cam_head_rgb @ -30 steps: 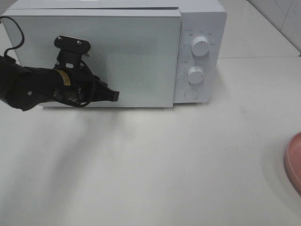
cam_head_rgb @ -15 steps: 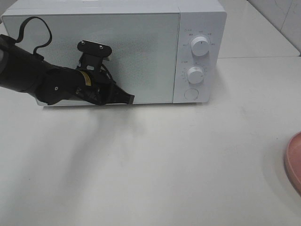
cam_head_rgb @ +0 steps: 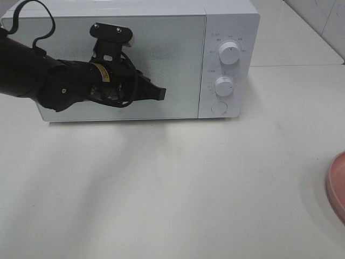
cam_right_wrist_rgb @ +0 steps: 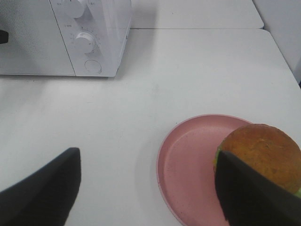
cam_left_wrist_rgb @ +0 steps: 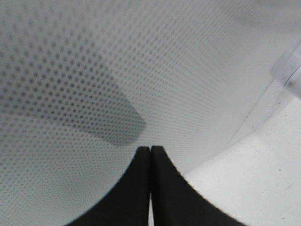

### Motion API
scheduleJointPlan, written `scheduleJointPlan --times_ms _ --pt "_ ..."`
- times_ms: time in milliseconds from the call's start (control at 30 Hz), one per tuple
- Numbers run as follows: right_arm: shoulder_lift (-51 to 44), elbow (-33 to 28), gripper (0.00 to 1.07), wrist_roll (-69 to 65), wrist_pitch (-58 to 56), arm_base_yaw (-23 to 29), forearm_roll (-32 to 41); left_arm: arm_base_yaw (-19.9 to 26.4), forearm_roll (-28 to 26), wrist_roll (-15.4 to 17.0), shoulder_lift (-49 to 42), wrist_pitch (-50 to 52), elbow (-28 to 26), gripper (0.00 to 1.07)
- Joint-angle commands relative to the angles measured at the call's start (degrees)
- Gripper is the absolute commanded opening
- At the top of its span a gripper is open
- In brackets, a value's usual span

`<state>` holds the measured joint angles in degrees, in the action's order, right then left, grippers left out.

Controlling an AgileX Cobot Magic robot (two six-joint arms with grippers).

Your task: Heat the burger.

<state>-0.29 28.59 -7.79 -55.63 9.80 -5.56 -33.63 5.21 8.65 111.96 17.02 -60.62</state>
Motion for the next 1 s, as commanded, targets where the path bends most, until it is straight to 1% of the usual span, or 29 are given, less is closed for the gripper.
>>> scheduleJointPlan --times_ms 33,67,100,133,167,200,233,267,300,333,367,400,433,467,500,533,567,633,667,700,733,767,800,833,867,1000 --pt "-1.5 -0.1 0.76 0.5 0.4 -0.3 0.1 -2.4 -1.0 0.3 -2.9 -2.9 2.6 0.00" --pt "-1.5 -0.1 0.76 0.5 0.4 -0.3 0.1 -2.4 -1.0 0.3 -2.9 -2.9 2.6 0.00" --pt "-1.5 -0.1 0.76 0.5 0.4 -0.3 0.1 -3.6 -1.0 0.3 -4.1 -7.2 3.2 0.10" --pt "-1.5 -0.1 0.76 0.5 0.4 -0.3 0.1 -3.6 -1.0 0.3 -4.1 -7.2 3.2 0.10" --pt "-1.5 -0.1 0.76 0.5 0.4 -0.3 0.1 -4.2 -1.0 0.3 -4.8 -9.9 3.4 0.21" --pt "-1.5 -0.1 0.76 0.5 0.4 -0.3 0.1 -5.3 -1.0 0.3 -6.0 -15.8 3.4 0.52" --pt "-1.5 -0.1 0.76 0.5 0.4 -0.3 0.1 -5.3 -1.0 0.3 -6.0 -15.8 3.4 0.52" --pt "-1.5 -0.1 0.76 0.5 0.4 -0.3 0.1 -6.0 -1.5 0.3 -6.9 -20.6 3.4 0.82" --pt "-1.5 -0.1 0.76 0.5 0.4 -0.3 0.1 -6.0 -1.5 0.3 -6.9 -20.6 3.4 0.82" --pt "-1.5 -0.1 0.76 0.5 0.4 -0.3 0.1 -6.9 -2.7 0.3 -7.9 -26.5 3.4 1.02" --pt "-1.5 -0.1 0.76 0.5 0.4 -0.3 0.1 -7.2 -3.2 0.3 -8.3 -28.8 3.4 1.01" --pt "-1.5 -0.1 0.76 0.5 0.4 -0.3 0.1 -7.2 -3.2 0.3 -8.3 -28.8 3.4 1.01" --pt "-1.5 -0.1 0.76 0.5 0.4 -0.3 0.1 -7.4 -5.2 0.3 -9.3 -34.0 3.4 1.01" --pt "-1.5 -0.1 0.76 0.5 0.4 -0.3 0.1 -7.5 -6.6 0.3 -9.9 -37.1 3.4 1.01" --pt "-1.5 -0.1 0.76 0.5 0.4 -0.3 0.1 -7.5 -6.6 0.3 -9.9 -37.1 3.4 1.01" --pt "-1.5 -0.1 0.76 0.5 0.4 -0.3 0.1 -7.5 -8.7 0.3 -11.1 -42.1 3.4 1.01" --pt "-1.5 -0.1 0.76 0.5 0.4 -0.3 0.1 -7.5 -8.7 0.3 -11.1 -42.1 3.4 1.01" --pt "-1.5 -0.1 0.76 0.5 0.4 -0.3 0.1 -7.5 -10.7 0.3 -12.9 -48.8 3.4 1.01" --pt "-1.5 -0.1 0.76 0.5 0.4 -0.3 0.1 -7.5 -10.7 0.3 -12.9 -48.8 3.4 1.01" --pt "-1.5 -0.1 0.76 0.5 0.4 -0.3 0.1 -7.5 -11.3 0.2 -14.2 -53.7 3.4 1.01" --pt "-1.5 -0.1 0.76 0.5 0.4 -0.3 0.1 -7.5 -11.3 0.2 -14.2 -53.7 3.4 1.01" --pt "-1.5 -0.1 0.76 0.5 0.4 -0.3 0.1 -7.5 -11.3 -0.1 -15.9 -58.9 3.4 1.01" --pt "-1.5 -0.1 0.76 0.5 0.4 -0.3 0.1 -7.5 -11.3 -0.2 -16.8 -61.0 3.4 1.01" --pt "-1.5 -0.1 0.76 0.5 0.4 -0.3 0.1 -7.5 -11.3 -0.2 -16.8 -61.0 3.4 1.01" --pt "-1.5 -0.1 0.76 0.5 0.4 -0.3 0.1 -7.5 -11.2 -0.2 -18.7 -64.2 3.4 1.01" --pt "-1.5 -0.1 0.76 0.5 0.4 -0.3 0.1 -7.3 -11.1 0.0 -21.9 -67.5 3.4 1.01"
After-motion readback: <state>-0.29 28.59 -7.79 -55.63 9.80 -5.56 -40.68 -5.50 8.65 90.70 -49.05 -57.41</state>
